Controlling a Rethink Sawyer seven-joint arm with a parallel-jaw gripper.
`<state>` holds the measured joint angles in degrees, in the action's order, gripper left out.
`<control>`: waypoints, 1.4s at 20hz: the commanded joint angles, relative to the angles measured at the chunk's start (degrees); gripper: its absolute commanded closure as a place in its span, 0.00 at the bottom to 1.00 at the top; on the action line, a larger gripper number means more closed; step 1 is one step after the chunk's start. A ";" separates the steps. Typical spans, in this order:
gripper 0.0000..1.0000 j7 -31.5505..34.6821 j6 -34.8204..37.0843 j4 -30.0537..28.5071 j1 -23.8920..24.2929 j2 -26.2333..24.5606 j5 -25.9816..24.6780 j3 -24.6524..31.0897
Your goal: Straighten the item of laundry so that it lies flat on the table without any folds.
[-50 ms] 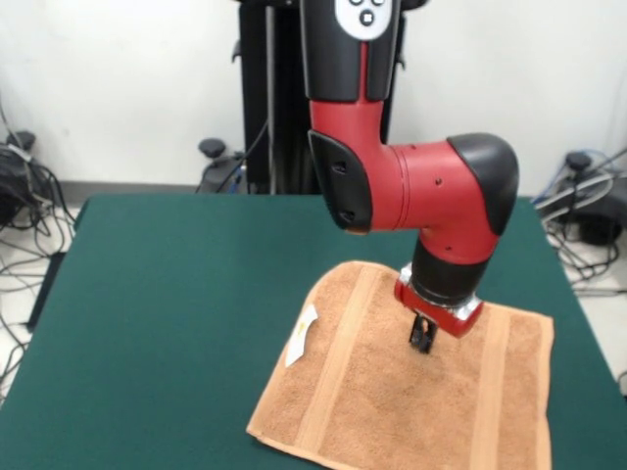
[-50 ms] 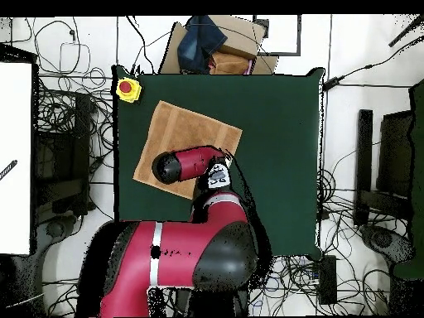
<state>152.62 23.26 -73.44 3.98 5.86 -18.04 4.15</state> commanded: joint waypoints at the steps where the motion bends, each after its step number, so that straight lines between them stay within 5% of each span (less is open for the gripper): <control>1: 1.00 -5.09 -0.47 -1.47 0.55 -2.88 -2.58 4.23; 9: 1.00 -9.64 -1.57 2.33 0.22 -4.62 -6.25 4.49; 19: 1.00 -3.70 0.02 -1.11 -1.12 -1.44 -4.12 4.27; 20: 0.00 -3.98 0.25 -1.24 -0.73 -1.51 -3.88 4.81; 28: 0.00 -2.14 -0.46 -2.43 -0.80 -1.27 -3.07 4.66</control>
<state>152.62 23.26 -73.15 3.84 5.75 -20.40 4.97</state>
